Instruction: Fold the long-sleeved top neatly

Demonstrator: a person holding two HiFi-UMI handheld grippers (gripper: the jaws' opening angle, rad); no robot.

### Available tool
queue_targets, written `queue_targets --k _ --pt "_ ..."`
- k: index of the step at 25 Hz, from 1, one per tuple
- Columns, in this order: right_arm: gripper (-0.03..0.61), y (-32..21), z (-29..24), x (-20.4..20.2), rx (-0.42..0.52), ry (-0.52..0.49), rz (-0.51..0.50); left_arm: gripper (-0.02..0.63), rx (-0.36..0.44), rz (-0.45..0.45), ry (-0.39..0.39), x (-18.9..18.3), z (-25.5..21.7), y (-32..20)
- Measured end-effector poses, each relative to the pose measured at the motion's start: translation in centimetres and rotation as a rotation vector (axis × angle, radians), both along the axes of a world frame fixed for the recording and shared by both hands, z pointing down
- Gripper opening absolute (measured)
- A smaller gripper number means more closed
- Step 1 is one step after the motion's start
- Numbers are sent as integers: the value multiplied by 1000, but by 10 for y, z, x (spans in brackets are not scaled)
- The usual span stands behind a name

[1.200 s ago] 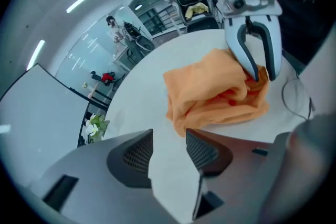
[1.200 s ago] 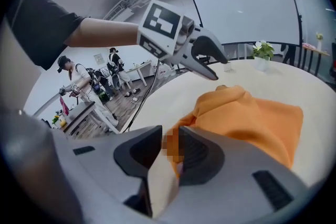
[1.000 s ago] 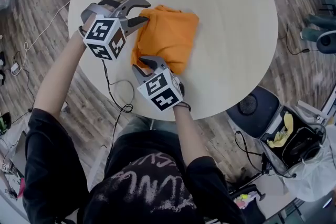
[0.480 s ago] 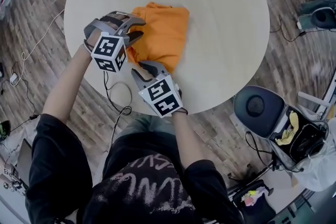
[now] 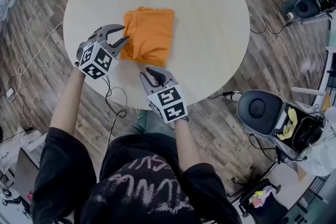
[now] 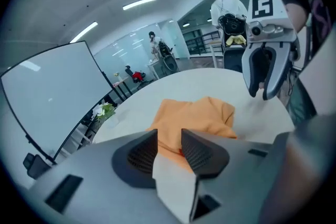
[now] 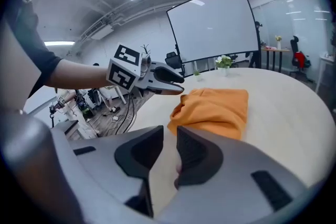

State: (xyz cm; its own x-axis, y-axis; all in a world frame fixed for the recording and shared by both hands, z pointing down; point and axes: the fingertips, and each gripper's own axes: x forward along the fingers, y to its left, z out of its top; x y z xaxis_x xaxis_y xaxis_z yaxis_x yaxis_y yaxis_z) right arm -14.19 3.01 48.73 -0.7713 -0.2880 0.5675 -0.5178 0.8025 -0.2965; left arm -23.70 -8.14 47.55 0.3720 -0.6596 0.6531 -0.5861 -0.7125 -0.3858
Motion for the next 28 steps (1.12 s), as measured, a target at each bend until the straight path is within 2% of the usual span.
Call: queue_targets --k 3,8,14,20,28 --pt "81 3 -17 21 33 -17 63 146 33 -68 67 4 -19 16" --pt "61 11 -42 59 92 -18 170 119 88 -128 161 19 -48 49" --pt "21 12 -77 102 181 -34 314 57 147 -160 238 37 -81 74" --pt "6 4 -107 132 249 -60 409 24 214 -172 285 46 -115 84" --pt "5 -2 -142 165 352 -82 508 11 263 -278 392 27 -145 108"
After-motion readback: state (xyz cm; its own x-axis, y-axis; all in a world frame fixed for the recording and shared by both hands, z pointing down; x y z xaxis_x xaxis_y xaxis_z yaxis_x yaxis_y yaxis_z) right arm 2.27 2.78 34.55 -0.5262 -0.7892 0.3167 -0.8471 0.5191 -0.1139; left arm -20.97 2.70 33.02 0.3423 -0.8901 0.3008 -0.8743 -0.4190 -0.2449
